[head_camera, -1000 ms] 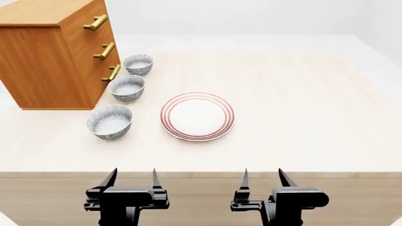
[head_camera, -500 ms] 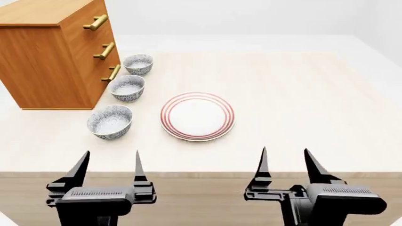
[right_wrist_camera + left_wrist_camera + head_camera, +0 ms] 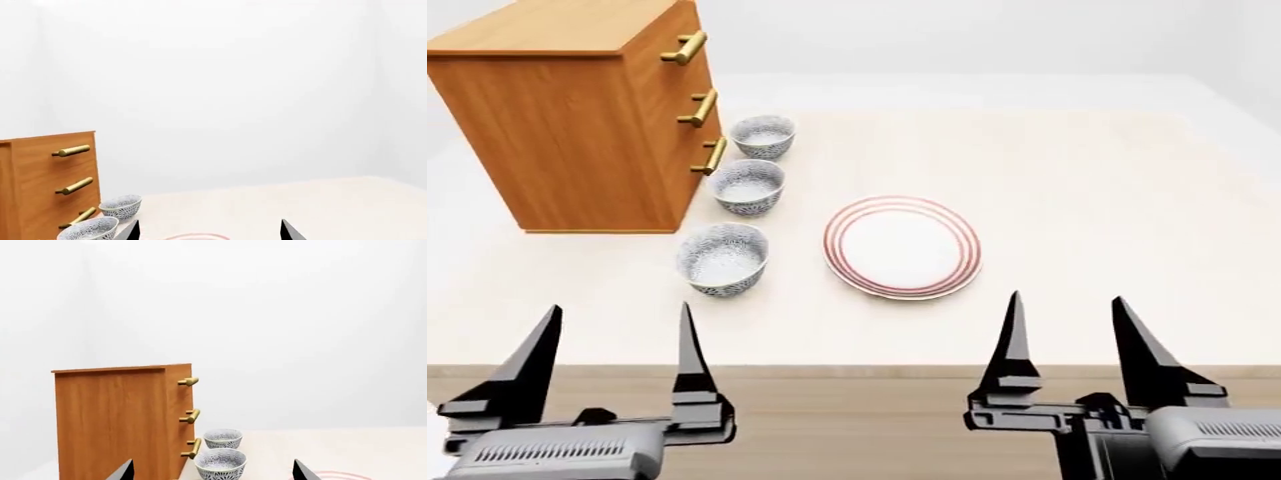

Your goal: Put the bowl in the middle on the plate.

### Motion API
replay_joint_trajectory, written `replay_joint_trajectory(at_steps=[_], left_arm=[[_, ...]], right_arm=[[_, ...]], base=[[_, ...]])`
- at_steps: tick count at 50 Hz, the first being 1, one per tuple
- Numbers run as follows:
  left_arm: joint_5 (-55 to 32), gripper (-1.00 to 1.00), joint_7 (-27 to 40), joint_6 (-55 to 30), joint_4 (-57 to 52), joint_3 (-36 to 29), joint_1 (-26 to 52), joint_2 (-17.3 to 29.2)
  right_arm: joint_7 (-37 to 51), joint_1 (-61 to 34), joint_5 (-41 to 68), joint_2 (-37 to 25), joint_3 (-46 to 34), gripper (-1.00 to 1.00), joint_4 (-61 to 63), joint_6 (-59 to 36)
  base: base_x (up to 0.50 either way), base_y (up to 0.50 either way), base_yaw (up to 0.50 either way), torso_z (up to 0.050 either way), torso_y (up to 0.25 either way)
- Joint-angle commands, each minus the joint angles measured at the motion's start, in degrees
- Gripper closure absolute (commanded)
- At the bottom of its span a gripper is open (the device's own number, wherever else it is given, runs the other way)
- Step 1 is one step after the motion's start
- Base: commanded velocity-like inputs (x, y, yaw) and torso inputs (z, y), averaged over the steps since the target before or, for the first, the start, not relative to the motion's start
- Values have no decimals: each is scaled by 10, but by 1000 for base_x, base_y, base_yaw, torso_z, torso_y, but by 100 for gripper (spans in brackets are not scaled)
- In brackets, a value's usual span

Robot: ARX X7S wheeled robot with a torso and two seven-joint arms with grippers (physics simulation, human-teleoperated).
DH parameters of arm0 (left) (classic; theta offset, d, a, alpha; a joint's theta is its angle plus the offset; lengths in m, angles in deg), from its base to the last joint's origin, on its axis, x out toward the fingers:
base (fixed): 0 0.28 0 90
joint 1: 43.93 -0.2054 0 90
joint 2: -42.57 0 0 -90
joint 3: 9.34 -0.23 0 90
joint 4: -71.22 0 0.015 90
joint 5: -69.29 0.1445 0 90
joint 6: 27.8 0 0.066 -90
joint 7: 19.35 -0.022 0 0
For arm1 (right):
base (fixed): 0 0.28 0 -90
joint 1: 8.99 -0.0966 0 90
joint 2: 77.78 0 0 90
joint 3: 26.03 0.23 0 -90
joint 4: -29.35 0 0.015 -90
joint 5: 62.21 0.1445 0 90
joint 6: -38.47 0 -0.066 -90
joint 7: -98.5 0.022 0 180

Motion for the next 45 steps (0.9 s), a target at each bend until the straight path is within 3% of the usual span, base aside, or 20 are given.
replay_joint_trajectory(at_steps=[1,31,38,45], left_arm=[[-4,-100,9,-5,-15,0,-4,7],[-9,-100,22,-8,-14,-18,-2,23],[-8,-100,26,-11,-16,-21,-2,26],[-10,-100,29,-8,-18,-22,-4,29]], right_arm=[[8,3,8,-7,-3,-100,7,2],[22,4,15,-20,-16,-100,-1,18],[23,5,15,-24,-18,-100,-1,23],[27,5,10,-28,-27,-100,-3,20]], base=[[0,500,0,0,0],[0,500,0,0,0],[36,0,0,0,0],[493,0,0,0,0]])
